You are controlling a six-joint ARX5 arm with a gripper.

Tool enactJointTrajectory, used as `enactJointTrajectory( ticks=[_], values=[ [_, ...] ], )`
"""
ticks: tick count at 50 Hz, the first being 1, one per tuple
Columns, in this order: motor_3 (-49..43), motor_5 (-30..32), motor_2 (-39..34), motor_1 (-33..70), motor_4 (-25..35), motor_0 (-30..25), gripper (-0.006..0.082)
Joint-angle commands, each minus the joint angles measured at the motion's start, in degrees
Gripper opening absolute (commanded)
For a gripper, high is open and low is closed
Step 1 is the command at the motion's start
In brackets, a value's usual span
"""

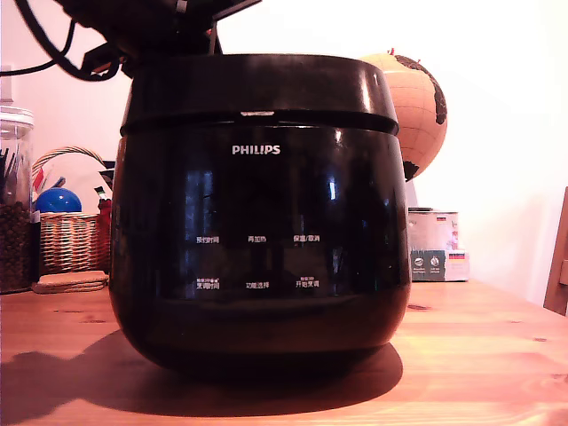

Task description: Close the rice cooker by pressing the lid down with medium force

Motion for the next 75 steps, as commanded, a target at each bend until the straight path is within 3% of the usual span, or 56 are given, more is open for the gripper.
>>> enactJointTrajectory(
  ticks=[1,14,28,62,68,69,75],
  values=[
    [-0.6,0.0,-4.5,1.1,-0.7,-0.9,-0.0024],
    [4.0,-0.1,-8.3,0.2,-4.6,-3.1,-0.0024],
    [8.5,-0.8,-14.1,0.2,-4.9,-3.4,-0.0024],
    [12.9,1.4,-14.5,1.3,-5.1,-11.4,-0.0024],
    [16.7,1.7,-14.5,1.5,-2.1,-11.5,-0.0024],
    [17.8,4.4,-14.5,1.6,-1.5,-11.5,-0.0024],
    [21.0,7.0,-14.5,1.9,1.6,-11.5,-0.0024]
  ],
)
